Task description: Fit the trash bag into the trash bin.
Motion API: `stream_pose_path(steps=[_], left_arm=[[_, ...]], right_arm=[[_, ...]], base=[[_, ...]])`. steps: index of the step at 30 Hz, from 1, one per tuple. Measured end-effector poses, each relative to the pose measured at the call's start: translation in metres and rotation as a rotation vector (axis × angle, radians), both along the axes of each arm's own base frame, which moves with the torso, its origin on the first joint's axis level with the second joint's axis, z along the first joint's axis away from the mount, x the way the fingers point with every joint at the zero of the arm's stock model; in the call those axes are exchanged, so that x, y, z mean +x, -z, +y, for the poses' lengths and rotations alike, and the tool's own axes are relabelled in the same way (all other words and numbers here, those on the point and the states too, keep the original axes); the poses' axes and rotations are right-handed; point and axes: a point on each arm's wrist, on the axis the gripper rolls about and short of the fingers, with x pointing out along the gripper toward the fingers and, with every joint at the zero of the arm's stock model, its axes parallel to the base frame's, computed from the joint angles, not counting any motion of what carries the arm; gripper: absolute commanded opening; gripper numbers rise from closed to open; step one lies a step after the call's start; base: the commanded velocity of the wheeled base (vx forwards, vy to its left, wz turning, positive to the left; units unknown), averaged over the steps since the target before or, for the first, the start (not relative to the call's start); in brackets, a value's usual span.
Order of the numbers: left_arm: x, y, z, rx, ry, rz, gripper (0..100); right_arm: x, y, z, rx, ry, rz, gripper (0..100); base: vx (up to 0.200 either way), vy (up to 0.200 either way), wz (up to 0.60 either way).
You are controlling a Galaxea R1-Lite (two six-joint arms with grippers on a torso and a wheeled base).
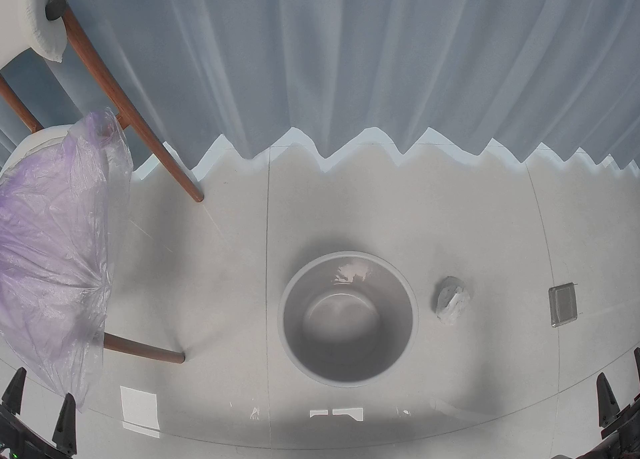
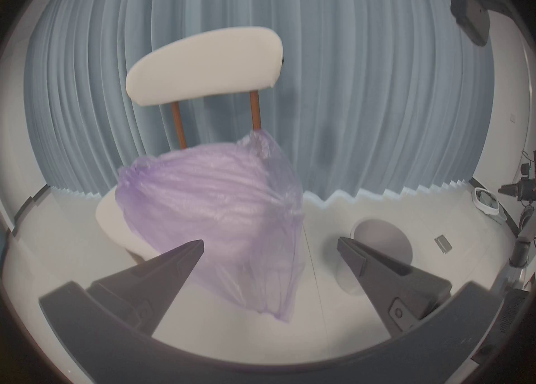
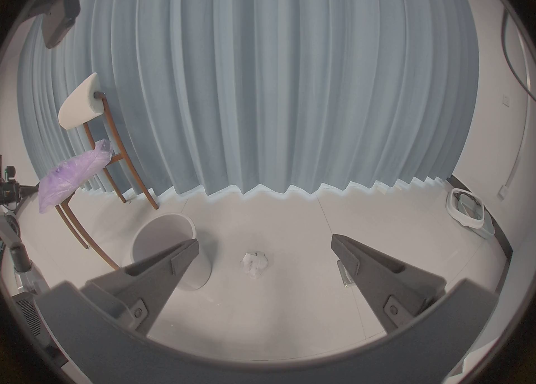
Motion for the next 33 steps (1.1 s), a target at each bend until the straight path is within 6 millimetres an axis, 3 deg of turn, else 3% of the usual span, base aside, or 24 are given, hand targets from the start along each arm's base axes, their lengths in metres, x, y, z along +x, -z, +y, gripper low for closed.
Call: stream_pose_path(steps=[12,22,28,33], left_arm=[[-0.003,-0.017,0.000,0.043,-0.015,-0.152,100],[-0.012,-0.060,0.000,0.047,-0.005,-0.154,100],[0.004,-0.098,-0.001,0.055,0.073,-0.092,100],[0.032,-0.126,-0.003,0.063,0.161,-0.010,100]], right_arm=[[0.000,0.000,0.000,0.001,0.000,-0.001,100],[0.000,0.000,0.000,0.009,0.003,-0.001,100],[0.000,0.000,0.000,0.017,0.004,-0.001,100],[0.000,0.000,0.000,0.021,0.006,-0.001,100]], base=[[0.000,0.000,0.00],[0.000,0.000,0.00],[0.000,0.000,0.00],[0.000,0.000,0.00]])
